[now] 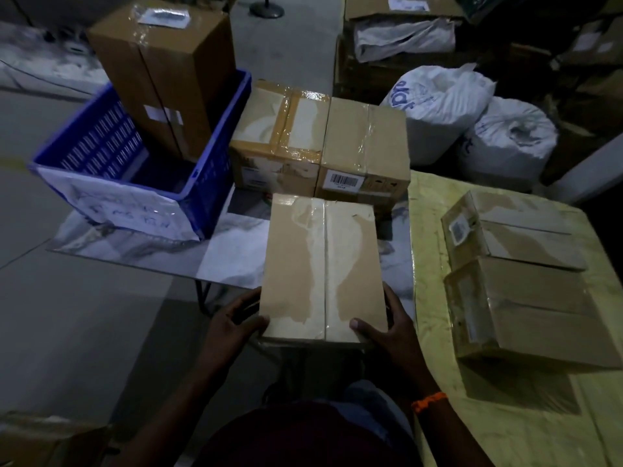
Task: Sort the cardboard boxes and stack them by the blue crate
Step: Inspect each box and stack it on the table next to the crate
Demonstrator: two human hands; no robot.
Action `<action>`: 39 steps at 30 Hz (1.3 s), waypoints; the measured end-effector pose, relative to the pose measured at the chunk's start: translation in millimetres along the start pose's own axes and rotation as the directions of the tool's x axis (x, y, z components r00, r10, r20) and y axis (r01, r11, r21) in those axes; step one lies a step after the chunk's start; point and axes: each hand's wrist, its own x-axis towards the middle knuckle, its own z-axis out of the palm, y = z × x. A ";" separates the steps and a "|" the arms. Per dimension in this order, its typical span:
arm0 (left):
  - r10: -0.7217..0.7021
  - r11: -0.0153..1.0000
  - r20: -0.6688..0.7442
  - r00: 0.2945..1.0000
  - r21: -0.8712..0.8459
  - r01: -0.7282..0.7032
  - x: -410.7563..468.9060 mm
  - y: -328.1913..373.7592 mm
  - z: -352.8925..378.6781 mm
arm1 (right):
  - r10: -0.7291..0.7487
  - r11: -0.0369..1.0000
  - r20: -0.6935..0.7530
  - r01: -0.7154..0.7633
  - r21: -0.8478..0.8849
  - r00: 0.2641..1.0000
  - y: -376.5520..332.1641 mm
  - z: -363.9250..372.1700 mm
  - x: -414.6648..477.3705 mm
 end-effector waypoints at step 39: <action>0.149 0.964 -0.086 0.985 -0.211 -0.164 55.0 134.4 64.4 | -0.071 0.947 -0.365 0.178 0.268 0.928 -87.5 -62.8 69.0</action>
